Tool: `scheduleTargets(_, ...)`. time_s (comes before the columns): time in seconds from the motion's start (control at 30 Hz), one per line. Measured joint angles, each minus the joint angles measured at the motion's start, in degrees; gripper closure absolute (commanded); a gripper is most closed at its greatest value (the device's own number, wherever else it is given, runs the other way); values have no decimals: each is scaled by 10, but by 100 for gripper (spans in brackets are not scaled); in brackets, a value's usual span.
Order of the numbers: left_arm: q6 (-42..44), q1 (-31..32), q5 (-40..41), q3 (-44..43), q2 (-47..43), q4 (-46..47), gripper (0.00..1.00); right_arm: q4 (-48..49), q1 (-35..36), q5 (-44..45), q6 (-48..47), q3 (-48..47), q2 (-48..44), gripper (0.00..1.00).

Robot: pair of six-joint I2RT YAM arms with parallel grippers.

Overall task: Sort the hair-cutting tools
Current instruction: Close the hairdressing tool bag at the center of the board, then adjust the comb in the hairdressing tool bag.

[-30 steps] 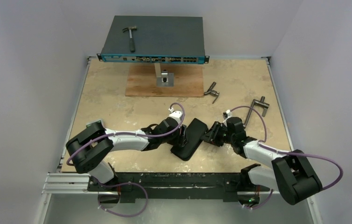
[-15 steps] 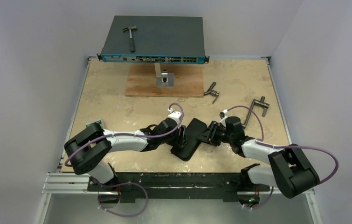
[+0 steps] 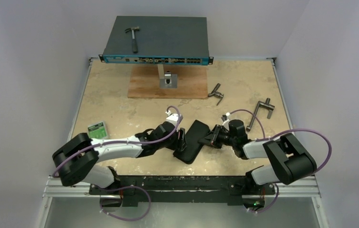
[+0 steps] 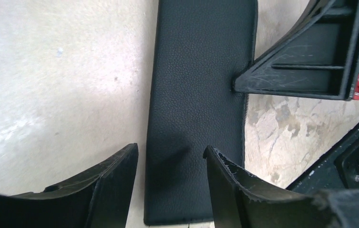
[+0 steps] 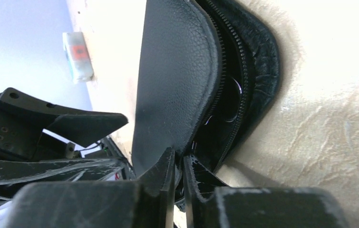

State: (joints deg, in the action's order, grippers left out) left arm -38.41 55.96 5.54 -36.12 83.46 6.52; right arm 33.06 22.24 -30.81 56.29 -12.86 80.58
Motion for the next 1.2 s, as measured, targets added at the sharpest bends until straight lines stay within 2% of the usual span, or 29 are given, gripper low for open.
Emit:
scheduleTargets(0.27,-2,1,88,30,-184,-74,44,100,0,-7,67,31,20,100)
scheduleTargets(0.43,-11,1,112,64,-278,-115,46,116,3,3,106,40,14,100)
scheduleTargets(0.57,-25,13,114,112,-322,-141,46,116,3,18,136,45,1,100)
scheduleTargets(0.63,-32,28,116,128,-332,-156,46,115,4,26,147,45,-4,100)
scheduleTargets(0.83,-59,53,126,144,-336,-182,46,94,5,32,164,39,-25,90)
scheduleTargets(0.93,-62,53,129,144,-336,-181,46,70,5,31,160,22,-36,92)
scheduleTargets(1.07,-60,53,128,144,-326,-171,50,57,5,30,151,2,-41,99)
scheduleTargets(1.2,-54,55,115,144,-293,-147,54,51,5,30,148,1,-36,100)
